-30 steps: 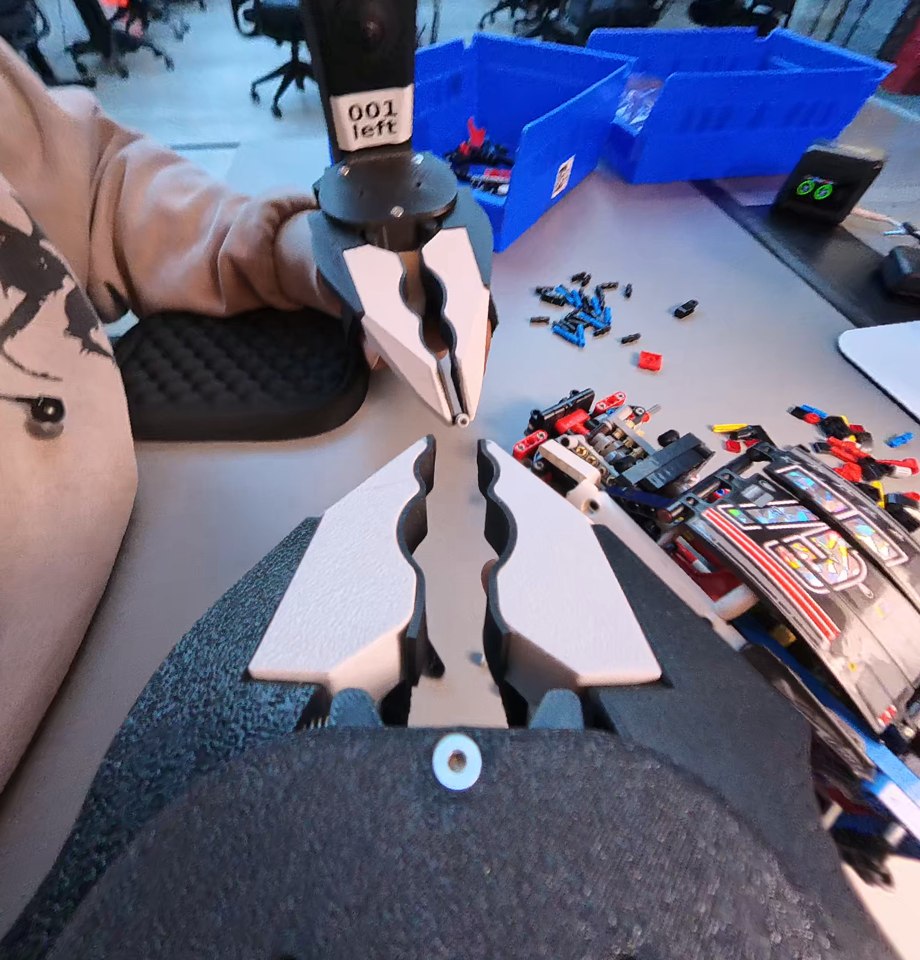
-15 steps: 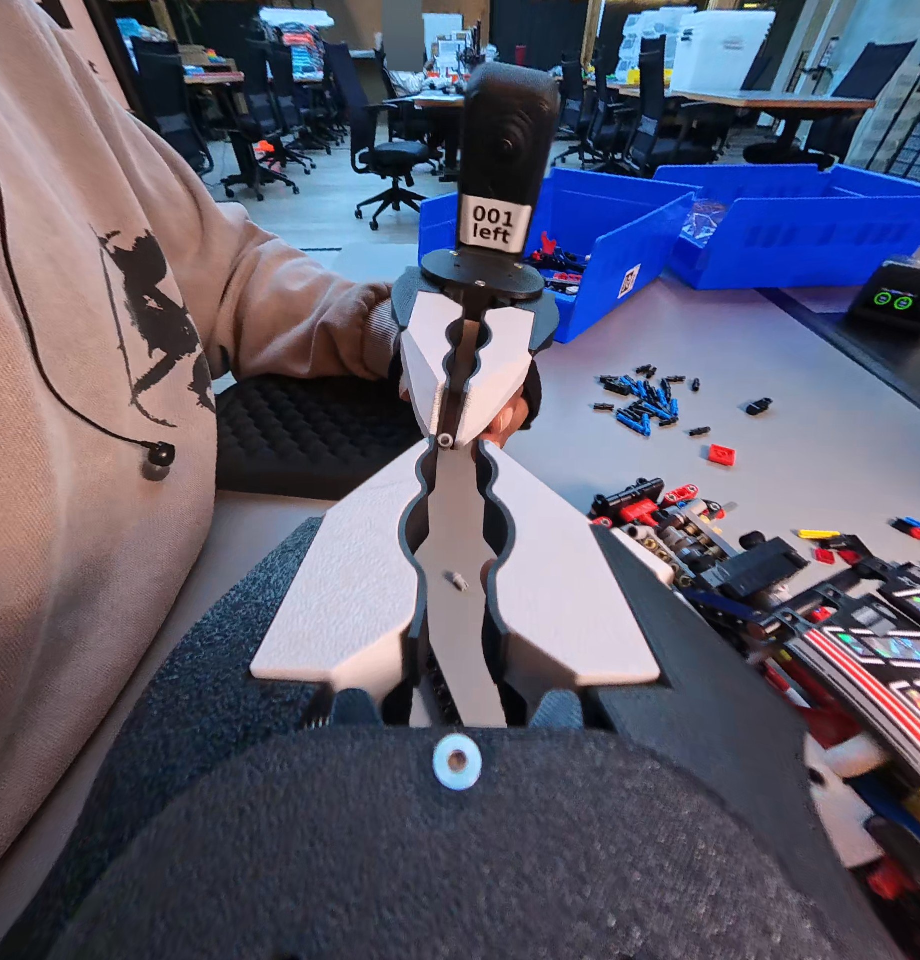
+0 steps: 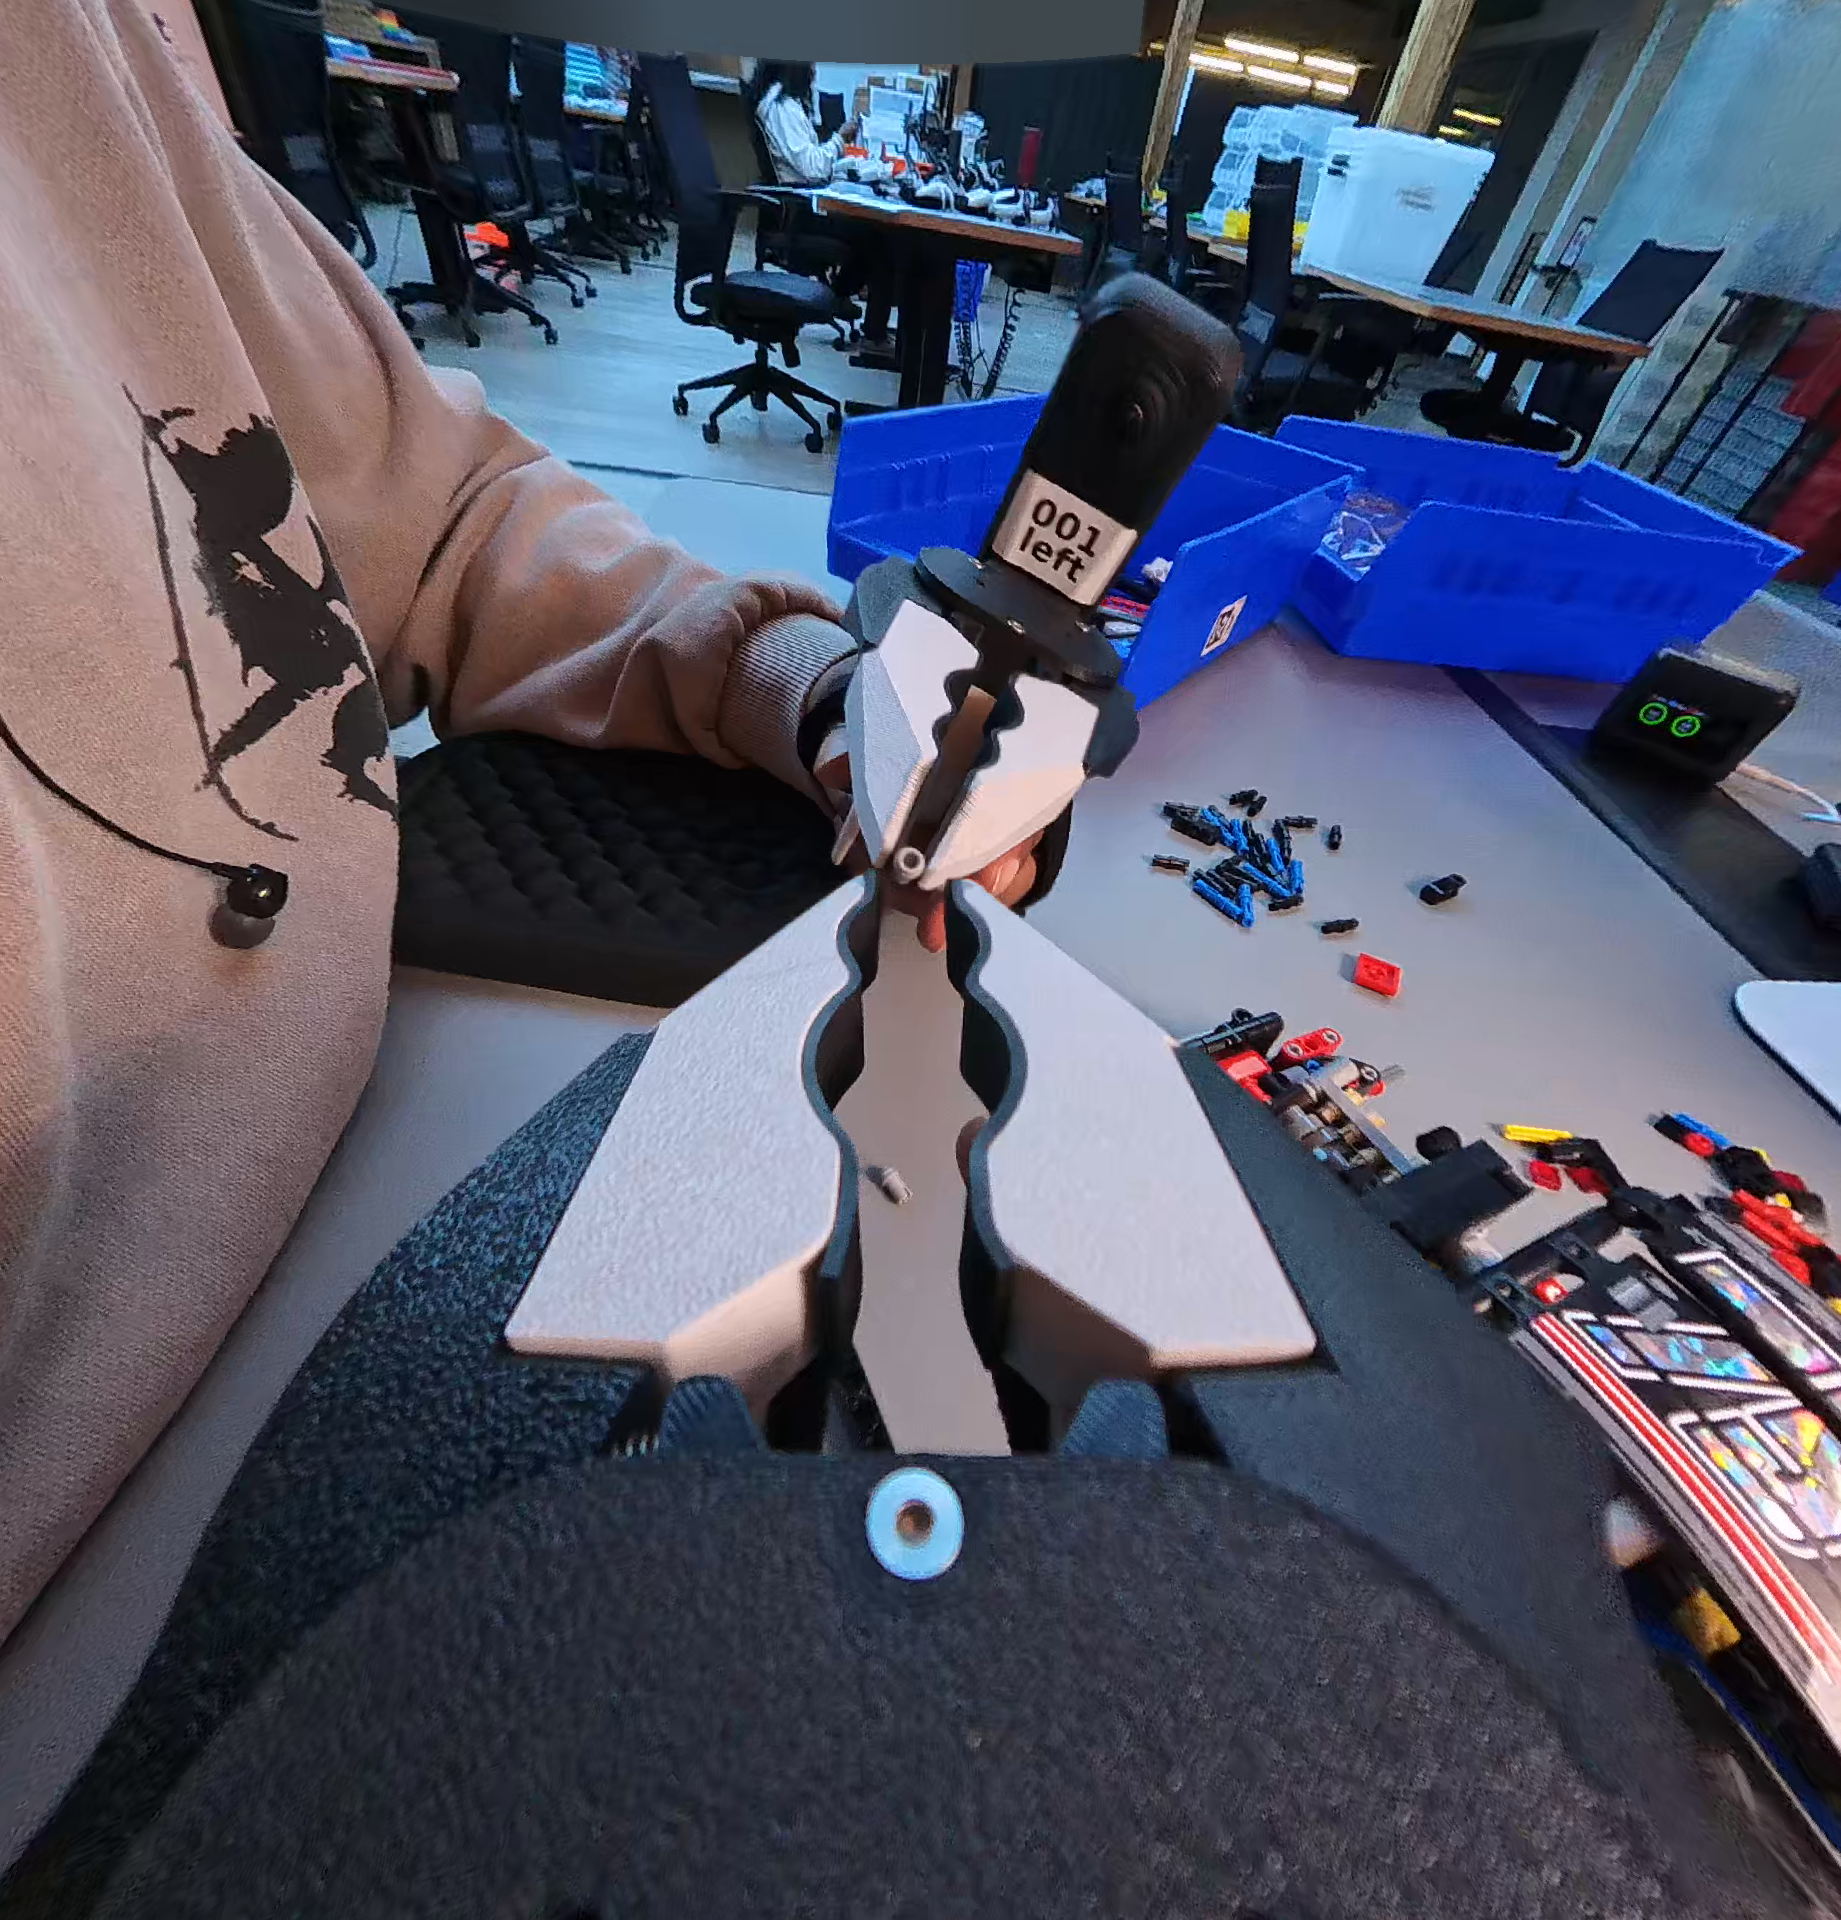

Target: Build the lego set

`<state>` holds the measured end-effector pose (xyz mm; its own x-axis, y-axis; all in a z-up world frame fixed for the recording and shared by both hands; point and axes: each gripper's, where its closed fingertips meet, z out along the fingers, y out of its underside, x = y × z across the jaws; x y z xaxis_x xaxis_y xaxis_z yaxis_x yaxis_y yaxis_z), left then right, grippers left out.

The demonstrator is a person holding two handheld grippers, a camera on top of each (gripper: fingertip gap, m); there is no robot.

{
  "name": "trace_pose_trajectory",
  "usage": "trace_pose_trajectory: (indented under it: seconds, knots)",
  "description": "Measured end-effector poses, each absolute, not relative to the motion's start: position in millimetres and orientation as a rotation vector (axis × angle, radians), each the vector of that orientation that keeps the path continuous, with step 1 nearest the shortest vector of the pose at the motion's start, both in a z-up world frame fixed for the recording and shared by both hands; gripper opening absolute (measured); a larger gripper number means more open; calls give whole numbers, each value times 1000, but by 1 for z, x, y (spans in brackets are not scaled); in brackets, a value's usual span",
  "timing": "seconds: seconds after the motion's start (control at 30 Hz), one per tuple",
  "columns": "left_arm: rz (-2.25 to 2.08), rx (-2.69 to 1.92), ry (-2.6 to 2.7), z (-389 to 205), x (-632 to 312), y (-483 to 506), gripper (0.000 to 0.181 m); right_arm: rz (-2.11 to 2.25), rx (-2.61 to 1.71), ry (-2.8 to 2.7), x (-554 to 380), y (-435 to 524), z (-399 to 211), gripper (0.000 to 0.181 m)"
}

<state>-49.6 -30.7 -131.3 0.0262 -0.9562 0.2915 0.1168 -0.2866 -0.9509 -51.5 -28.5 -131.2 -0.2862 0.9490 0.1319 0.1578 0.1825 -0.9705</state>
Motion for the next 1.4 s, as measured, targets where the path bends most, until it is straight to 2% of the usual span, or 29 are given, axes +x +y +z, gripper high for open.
trace_pose_trajectory:
  seconds: [0.47,1.0,1.13,1.23,1.4]
  knots:
    - [-1430,-1431,1068,-150,-40,-40,3,1031,-1004,-1832,-47,-41,-150,5]
    - [-1457,-1575,1104,-168,-35,-37,3,532,-789,-1982,-45,-37,-169,3]
    - [-1381,-1603,1060,-170,-35,-28,5,595,-893,-1979,-42,-30,-175,3]
    - [-1274,-1612,1026,-171,-38,-20,18,660,-1012,-1956,-35,-22,-184,3]
    - [-990,-1699,1253,-201,-40,-26,23,709,-1184,-1942,-15,-13,-196,3]
